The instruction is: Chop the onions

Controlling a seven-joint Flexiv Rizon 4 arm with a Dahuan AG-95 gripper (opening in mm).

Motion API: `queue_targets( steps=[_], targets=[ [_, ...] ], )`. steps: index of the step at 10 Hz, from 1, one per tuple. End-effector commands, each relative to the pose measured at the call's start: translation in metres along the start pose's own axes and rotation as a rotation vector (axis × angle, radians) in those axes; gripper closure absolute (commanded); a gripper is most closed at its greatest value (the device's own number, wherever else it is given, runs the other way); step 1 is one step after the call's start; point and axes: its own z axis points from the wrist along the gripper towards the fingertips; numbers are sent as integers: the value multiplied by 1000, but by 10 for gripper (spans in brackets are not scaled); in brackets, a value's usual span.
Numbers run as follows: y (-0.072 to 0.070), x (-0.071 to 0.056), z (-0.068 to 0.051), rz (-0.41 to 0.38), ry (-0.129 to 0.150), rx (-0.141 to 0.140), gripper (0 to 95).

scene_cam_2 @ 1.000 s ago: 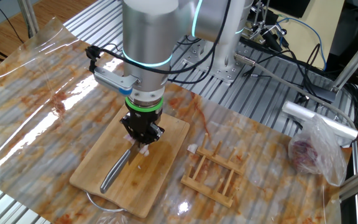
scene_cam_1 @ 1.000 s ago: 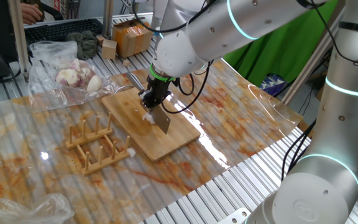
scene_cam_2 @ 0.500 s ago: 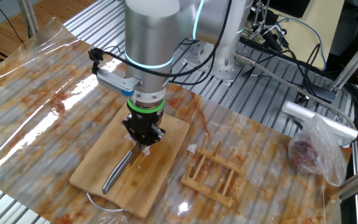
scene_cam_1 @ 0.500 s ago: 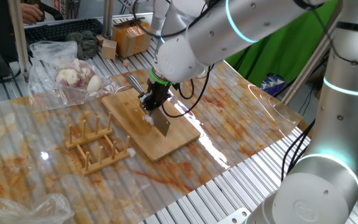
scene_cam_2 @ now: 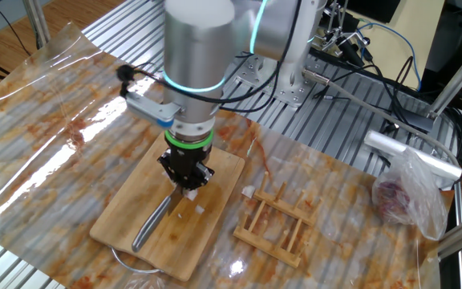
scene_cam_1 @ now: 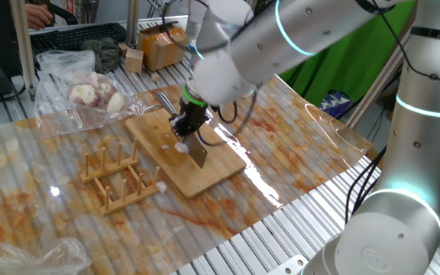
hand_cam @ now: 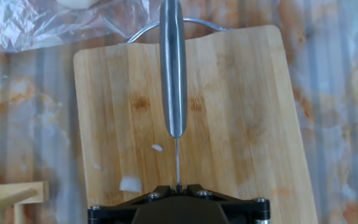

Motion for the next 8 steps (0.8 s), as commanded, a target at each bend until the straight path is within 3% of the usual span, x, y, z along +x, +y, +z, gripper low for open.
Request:
queue_targets(
  steps=[1, 8],
  targets=[
    [-2, 1, -2, 5, -14, 19, 950],
    [-2, -2, -37, 20, 28, 22, 950]
  ],
)
